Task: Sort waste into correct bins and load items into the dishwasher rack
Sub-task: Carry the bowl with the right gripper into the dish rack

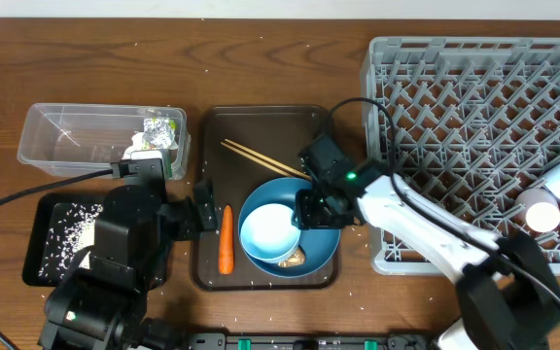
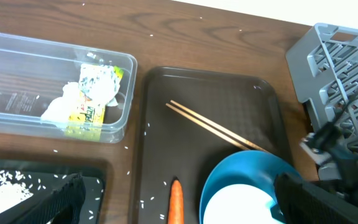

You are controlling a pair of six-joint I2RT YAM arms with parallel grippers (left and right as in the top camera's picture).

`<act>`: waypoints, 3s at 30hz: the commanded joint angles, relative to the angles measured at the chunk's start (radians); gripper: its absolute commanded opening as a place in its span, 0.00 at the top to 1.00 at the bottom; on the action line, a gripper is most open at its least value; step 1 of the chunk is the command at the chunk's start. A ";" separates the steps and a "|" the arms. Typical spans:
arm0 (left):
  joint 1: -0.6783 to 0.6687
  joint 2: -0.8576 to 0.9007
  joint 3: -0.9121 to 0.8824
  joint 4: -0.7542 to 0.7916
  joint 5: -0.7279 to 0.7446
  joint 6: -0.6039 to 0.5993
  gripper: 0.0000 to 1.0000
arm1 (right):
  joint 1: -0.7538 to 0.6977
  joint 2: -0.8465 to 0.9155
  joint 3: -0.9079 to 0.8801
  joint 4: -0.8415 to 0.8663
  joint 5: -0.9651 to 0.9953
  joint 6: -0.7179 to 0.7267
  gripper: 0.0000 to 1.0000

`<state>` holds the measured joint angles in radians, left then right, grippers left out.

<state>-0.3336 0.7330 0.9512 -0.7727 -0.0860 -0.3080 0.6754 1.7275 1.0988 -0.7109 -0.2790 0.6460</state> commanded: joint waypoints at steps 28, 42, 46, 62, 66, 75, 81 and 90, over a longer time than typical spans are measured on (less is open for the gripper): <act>0.005 -0.003 0.008 -0.005 -0.013 0.000 0.02 | -0.099 -0.353 0.019 -0.219 0.454 -0.033 0.99; 0.005 -0.002 0.008 -0.004 -0.013 0.000 0.02 | -0.422 -0.462 0.019 -0.250 1.056 -0.140 0.99; 0.005 0.007 0.008 -0.005 -0.013 -0.001 0.02 | -0.415 -0.426 0.019 -0.112 1.164 -0.305 0.99; 0.005 0.100 0.008 -0.019 -0.013 -0.001 0.02 | -0.323 -0.166 0.019 0.225 1.395 -0.790 0.99; 0.005 0.125 0.008 -0.035 -0.012 -0.001 0.02 | -0.302 -0.137 0.019 0.240 1.395 -0.820 0.99; 0.005 0.160 0.008 -0.057 -0.012 -0.001 0.02 | -0.303 -0.061 0.019 0.257 1.547 -0.859 0.99; 0.005 0.162 0.008 -0.057 -0.012 -0.001 0.02 | -0.283 -0.059 0.019 0.254 1.496 -0.896 0.99; 0.005 0.162 0.008 -0.057 -0.013 -0.001 0.02 | -0.229 -0.059 0.019 0.250 1.423 -0.933 0.84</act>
<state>-0.3336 0.8944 0.9512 -0.8276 -0.0860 -0.3141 0.4305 1.6588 1.1027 -0.4557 1.1641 -0.2604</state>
